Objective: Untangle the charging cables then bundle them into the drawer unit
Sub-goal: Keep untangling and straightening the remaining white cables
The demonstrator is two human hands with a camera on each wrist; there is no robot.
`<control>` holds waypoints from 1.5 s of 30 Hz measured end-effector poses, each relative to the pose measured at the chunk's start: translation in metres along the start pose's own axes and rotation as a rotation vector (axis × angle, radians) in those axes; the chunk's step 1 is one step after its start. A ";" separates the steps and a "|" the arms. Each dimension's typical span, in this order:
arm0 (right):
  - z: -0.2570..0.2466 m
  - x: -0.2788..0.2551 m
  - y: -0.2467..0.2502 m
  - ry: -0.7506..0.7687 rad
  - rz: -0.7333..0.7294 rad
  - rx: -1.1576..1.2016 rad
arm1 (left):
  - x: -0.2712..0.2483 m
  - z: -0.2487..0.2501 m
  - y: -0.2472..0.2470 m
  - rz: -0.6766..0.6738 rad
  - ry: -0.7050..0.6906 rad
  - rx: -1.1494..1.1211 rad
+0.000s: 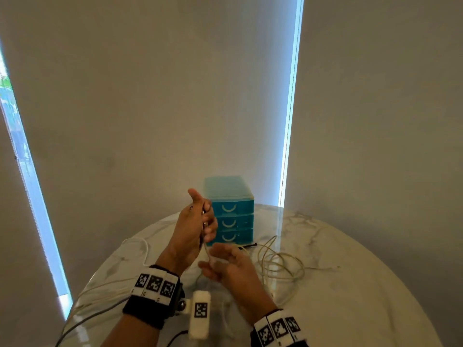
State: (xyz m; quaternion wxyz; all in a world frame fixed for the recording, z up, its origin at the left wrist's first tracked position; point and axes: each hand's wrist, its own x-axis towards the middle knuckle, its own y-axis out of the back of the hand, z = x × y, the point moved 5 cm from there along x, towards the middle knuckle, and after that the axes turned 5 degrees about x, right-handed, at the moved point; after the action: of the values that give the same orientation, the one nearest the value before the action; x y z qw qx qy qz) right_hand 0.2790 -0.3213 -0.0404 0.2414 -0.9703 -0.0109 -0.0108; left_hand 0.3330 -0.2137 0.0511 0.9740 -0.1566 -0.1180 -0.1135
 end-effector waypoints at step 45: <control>-0.069 -0.049 0.087 -0.272 -0.269 -1.476 | -0.002 -0.053 0.069 0.236 0.149 0.251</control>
State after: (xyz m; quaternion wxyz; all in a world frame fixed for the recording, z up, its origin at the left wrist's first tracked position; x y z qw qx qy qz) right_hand 0.2312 -0.4313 -0.0213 -0.4766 -0.8632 -0.1485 0.0749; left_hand 0.3590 -0.1666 -0.0179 0.9985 -0.0378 -0.0397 0.0060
